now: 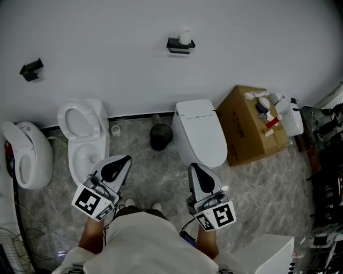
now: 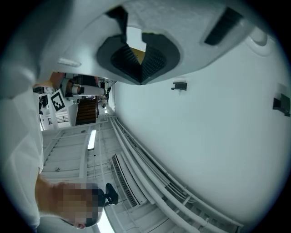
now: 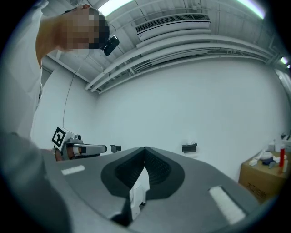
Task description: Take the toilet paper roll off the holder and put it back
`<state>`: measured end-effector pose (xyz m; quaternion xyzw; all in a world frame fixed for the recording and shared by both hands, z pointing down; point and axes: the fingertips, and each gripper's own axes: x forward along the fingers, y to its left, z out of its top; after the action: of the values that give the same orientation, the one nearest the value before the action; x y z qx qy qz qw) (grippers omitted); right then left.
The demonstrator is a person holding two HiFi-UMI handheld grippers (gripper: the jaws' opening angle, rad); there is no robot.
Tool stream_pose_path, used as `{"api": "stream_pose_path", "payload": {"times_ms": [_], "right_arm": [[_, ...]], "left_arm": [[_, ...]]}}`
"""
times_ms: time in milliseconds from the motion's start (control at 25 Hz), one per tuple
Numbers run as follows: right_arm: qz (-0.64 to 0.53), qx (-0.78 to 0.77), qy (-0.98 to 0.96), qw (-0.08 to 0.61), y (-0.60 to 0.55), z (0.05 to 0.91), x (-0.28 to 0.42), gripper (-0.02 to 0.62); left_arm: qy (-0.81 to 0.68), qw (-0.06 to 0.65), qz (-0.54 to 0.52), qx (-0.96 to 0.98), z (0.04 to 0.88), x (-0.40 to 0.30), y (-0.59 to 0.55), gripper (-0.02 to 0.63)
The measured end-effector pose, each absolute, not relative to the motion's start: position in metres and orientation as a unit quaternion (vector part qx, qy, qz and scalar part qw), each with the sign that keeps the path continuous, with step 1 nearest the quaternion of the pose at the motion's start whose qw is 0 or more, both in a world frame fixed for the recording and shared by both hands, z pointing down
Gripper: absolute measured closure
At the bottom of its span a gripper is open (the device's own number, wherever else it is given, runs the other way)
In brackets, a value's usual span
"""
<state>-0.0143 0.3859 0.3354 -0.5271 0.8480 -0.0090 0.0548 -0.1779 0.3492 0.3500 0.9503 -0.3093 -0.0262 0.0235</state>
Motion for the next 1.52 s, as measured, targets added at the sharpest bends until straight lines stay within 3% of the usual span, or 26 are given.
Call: {"api": "stream_pose_path", "payload": {"times_ms": [1120, 1520], "right_arm": [[-0.016, -0.501, 0.863, 0.063, 0.37, 0.354, 0.09, 0.589], [-0.023, -0.505, 0.861, 0.064, 0.32, 0.368, 0.098, 0.589]], "left_arm": [[-0.345, 0.005, 0.013, 0.939, 0.365, -0.084, 0.337, 0.601], [-0.334, 0.007, 0.011, 0.942, 0.374, -0.071, 0.281, 0.601]]}}
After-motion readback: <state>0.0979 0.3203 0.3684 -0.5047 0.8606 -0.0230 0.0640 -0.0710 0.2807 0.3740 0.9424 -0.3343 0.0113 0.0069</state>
